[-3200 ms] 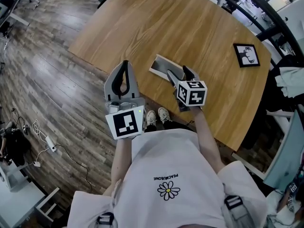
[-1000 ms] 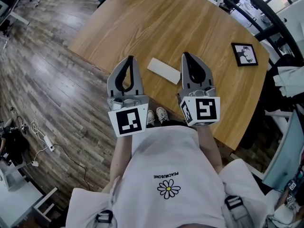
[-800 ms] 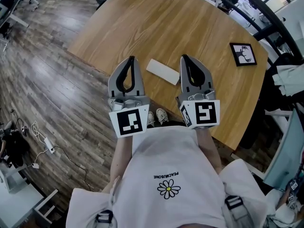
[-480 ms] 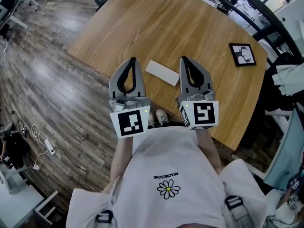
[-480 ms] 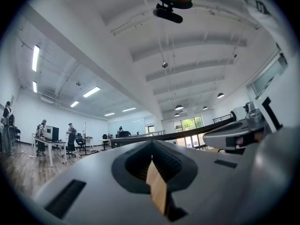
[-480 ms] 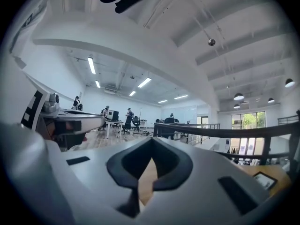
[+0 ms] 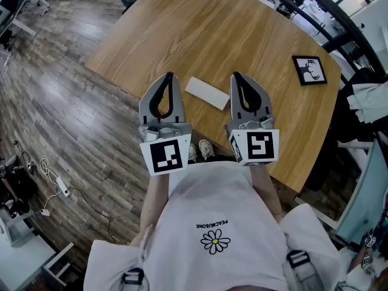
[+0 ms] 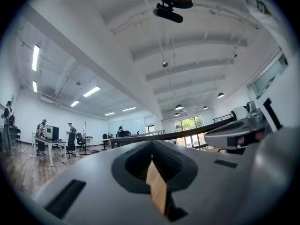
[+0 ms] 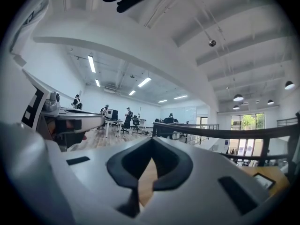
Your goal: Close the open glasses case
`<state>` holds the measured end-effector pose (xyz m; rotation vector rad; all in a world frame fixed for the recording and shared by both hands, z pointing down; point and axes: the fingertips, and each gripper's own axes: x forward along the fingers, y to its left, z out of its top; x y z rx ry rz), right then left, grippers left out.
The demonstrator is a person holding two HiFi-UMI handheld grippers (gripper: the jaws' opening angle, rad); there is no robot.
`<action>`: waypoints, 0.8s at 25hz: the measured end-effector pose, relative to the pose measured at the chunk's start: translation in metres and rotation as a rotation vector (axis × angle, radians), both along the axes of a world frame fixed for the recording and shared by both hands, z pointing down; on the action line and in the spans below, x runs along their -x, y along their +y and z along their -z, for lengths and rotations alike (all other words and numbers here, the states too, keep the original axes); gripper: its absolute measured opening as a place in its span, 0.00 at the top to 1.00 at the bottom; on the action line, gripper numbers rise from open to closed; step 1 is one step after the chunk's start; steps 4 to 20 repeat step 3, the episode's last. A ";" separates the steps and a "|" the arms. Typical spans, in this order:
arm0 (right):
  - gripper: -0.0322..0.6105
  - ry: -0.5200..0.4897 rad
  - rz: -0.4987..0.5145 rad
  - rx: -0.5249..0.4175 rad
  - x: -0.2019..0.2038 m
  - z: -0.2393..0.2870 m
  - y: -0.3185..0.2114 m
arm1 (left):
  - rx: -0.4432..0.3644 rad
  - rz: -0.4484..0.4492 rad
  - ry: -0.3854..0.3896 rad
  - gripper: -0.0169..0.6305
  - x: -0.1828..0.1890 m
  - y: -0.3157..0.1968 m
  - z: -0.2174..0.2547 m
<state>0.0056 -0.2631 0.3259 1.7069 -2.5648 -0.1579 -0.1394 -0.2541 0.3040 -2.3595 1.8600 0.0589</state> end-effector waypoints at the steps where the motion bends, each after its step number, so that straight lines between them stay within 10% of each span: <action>1: 0.94 -0.006 0.000 0.007 -0.001 -0.002 -0.001 | -0.001 -0.001 0.000 0.95 -0.001 -0.001 0.000; 20: 0.94 -0.016 0.000 0.017 -0.003 -0.004 -0.001 | -0.002 -0.002 -0.001 0.95 -0.003 -0.002 0.001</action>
